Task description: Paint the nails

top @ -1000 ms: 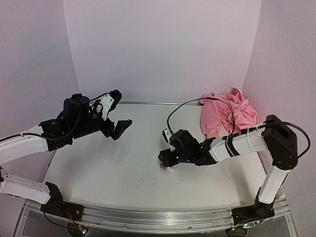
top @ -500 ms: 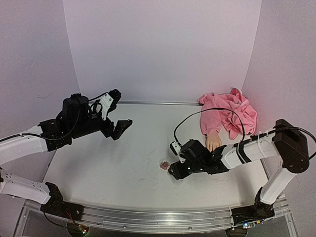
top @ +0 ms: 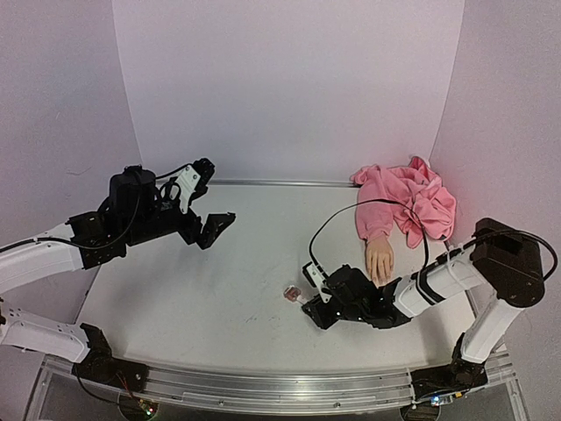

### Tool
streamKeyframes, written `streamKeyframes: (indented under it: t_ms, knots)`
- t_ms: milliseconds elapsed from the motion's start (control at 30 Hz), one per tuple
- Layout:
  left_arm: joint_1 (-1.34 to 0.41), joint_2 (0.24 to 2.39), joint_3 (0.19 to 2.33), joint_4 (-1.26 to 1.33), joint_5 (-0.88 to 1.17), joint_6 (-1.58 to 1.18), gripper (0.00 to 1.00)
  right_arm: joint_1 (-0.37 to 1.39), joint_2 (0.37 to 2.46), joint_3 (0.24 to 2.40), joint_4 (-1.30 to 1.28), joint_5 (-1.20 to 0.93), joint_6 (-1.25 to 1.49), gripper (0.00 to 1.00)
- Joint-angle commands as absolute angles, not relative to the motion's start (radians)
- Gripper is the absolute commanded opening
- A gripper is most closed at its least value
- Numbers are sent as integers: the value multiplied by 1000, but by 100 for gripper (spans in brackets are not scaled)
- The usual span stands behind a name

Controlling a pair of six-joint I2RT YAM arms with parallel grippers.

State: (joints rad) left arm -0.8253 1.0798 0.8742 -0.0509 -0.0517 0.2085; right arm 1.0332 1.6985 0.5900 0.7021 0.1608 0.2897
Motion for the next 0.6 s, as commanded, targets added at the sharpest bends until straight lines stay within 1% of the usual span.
streamKeyframes:
  t_ms: [0,200,300,367,500,567]
  knots:
    - [-821,1057,880,-4,-32,201,99,1039,1728,534,880,205,253,43]
    - [-821,1057,880,-5,-28,202,100,1040,1795,506,995,203,222,39]
    - [-821,1056,879,-5,-22,200,99,1040,1825,493,1056,219,193,35]
    - [-821,1057,882,-5,-17,201,100,1039,1847,504,1070,192,168,32]
    - [-821,1052,878,-4,-14,201,99,1035,1879,529,1071,148,143,31]
    - [-821,1050,878,-4,-12,201,99,1024,1898,542,1071,131,136,27]
